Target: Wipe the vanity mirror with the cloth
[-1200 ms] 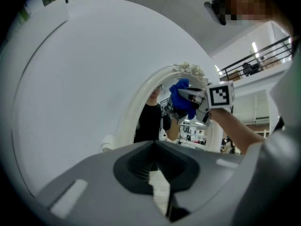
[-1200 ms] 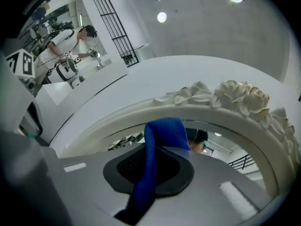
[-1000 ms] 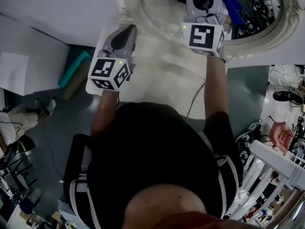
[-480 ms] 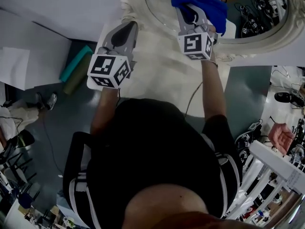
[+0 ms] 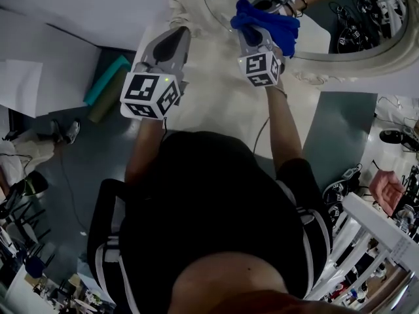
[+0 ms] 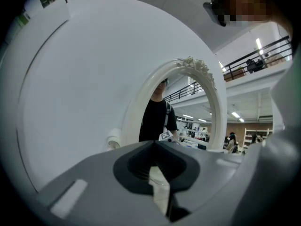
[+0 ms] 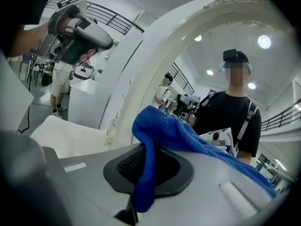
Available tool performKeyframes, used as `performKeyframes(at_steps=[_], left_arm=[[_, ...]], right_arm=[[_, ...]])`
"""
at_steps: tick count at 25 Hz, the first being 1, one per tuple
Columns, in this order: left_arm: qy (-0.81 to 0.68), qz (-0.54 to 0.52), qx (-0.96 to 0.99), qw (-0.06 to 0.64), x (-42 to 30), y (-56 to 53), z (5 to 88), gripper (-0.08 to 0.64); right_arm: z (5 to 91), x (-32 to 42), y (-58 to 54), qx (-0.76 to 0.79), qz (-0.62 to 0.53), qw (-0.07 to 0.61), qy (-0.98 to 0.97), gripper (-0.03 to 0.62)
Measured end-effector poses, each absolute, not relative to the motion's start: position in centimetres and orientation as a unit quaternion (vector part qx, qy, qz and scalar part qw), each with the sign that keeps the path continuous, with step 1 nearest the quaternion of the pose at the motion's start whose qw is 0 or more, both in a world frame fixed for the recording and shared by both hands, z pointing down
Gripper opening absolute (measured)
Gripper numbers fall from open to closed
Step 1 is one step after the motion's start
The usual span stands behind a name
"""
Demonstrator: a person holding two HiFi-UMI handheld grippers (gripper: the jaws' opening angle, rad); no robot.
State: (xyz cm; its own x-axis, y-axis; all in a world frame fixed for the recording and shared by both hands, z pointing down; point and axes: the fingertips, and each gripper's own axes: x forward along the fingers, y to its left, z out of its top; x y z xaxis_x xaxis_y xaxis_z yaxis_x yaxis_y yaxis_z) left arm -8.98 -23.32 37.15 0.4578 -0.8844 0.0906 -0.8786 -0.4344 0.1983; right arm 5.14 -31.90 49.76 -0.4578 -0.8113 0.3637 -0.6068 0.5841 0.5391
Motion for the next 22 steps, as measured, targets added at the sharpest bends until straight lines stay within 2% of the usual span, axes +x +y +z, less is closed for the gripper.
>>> performKeyframes(at_steps=[8,17,22], left_arm=[[-0.519,-0.008,0.847,0.114,-8.7,-23.2,37.8,0.008],[-0.518,-0.012,0.848,0.108,-8.6,-23.0,37.5,0.008],[-0.513,-0.012,0.852,0.106,-8.5,-22.7,37.8,0.008]], right_arm=[[56.6,5.4,-31.4,0.412,-0.084,0.322,-0.848,0.029],[60.5,6.2,-31.5,0.397,-0.015,0.327,-0.858,0.029],[60.8,6.1,-31.0,0.398,0.024,0.278,-0.874,0.031]])
